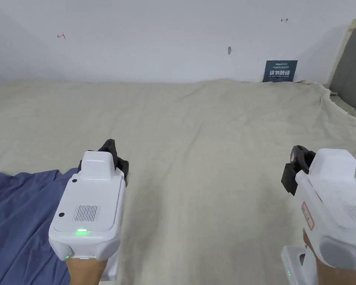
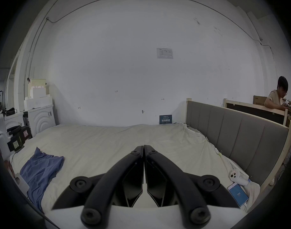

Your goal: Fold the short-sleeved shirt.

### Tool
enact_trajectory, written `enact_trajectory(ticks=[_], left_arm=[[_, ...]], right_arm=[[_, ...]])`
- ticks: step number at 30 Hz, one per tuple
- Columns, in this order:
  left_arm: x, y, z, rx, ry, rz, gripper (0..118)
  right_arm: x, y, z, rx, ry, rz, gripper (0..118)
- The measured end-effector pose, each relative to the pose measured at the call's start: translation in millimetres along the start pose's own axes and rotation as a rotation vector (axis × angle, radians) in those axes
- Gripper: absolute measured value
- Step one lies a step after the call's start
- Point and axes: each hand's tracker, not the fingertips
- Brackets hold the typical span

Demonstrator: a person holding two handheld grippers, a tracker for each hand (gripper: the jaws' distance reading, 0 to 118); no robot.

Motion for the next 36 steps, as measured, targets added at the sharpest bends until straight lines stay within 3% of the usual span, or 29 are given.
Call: enact_trajectory(ticks=[13,19,24,36], left_arm=[[-5,3,2,0.013,0.009,0.000,0],[-34,3,6,0.012,0.069,0.039,0],[-78,3,21,0.013,0.164,0.031,0],[-206,-2,88,-0.008,0.471,-0.004,0]], right_arm=[[-4,2,-2,-0.001,0.009,0.007,0],[-23,7,-7,0.017,0.062,0.016,0],[-65,13,-17,0.037,0.167,0.041,0],[-209,19,-22,0.071,0.491,0.077,0]])
